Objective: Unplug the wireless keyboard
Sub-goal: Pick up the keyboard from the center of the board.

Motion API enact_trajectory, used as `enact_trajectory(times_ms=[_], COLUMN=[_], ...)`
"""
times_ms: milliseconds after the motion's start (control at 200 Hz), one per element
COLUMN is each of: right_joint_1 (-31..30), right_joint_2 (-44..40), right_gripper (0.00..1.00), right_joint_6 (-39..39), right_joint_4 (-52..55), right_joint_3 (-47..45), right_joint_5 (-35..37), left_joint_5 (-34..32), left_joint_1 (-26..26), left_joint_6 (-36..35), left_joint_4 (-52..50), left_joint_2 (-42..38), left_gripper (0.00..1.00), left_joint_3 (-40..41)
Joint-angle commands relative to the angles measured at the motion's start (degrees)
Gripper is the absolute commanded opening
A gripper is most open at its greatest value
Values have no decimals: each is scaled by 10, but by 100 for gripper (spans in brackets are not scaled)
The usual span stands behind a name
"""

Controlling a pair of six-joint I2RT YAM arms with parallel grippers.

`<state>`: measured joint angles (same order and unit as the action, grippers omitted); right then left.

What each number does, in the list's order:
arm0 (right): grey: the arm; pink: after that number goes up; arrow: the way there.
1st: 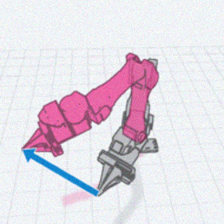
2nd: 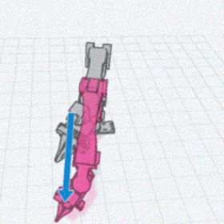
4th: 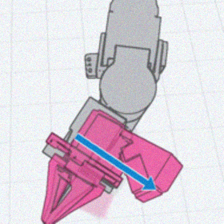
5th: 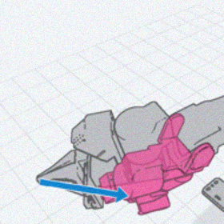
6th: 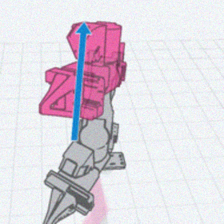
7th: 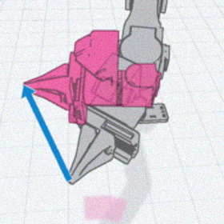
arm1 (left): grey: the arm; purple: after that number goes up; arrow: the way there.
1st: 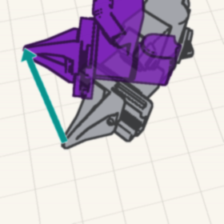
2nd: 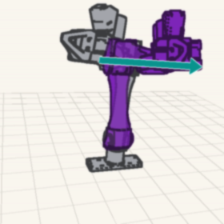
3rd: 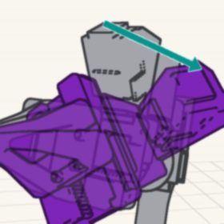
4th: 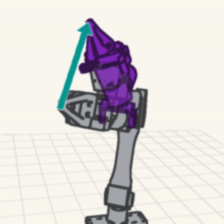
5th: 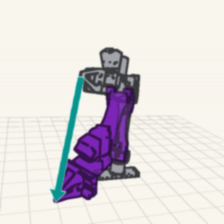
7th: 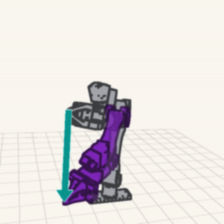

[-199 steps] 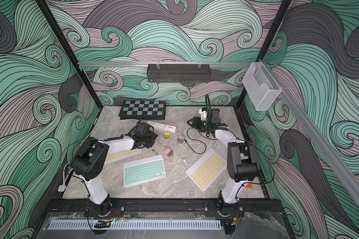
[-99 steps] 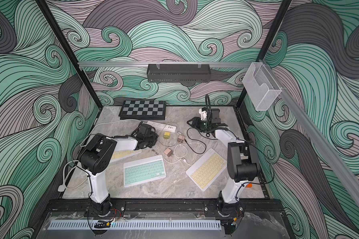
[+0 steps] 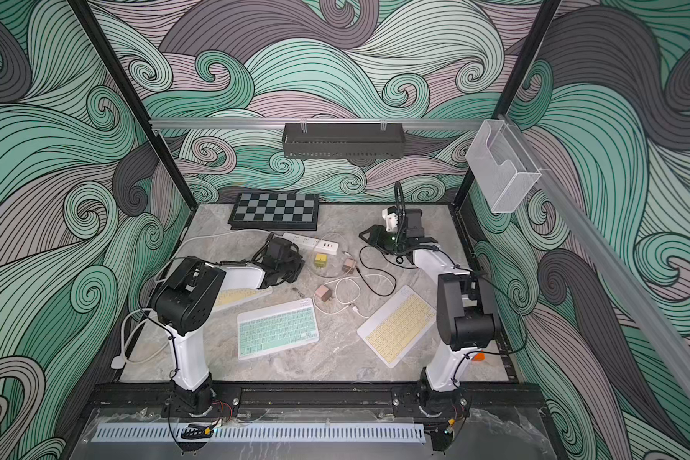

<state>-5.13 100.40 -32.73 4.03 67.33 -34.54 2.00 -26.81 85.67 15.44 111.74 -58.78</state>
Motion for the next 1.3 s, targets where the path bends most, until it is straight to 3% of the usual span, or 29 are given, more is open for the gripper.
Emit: enact_trajectory(times_ms=[0,485,1036,1296], right_joint_1=[-1,-40,-38,-45], right_joint_2=[-15,-24,-27,-72], right_gripper=[54,55,55,54], right_joint_6=[-7,3,-8,-19], right_joint_4=[-13,-93,-114,-210], right_joint_3=[-5,-20,-37,-114], right_joint_5=[-11,-82,-77,-76], left_joint_5=[11,45,83,97], left_joint_1=[2,-12,-47,-47], left_joint_6=[-8,-67,-90,-101], left_joint_4=[4,-51,-37,-43], left_joint_2=[-38,-75,15,37], left_gripper=[0,0,0,0], left_joint_3=[-8,-96,-227,-280])
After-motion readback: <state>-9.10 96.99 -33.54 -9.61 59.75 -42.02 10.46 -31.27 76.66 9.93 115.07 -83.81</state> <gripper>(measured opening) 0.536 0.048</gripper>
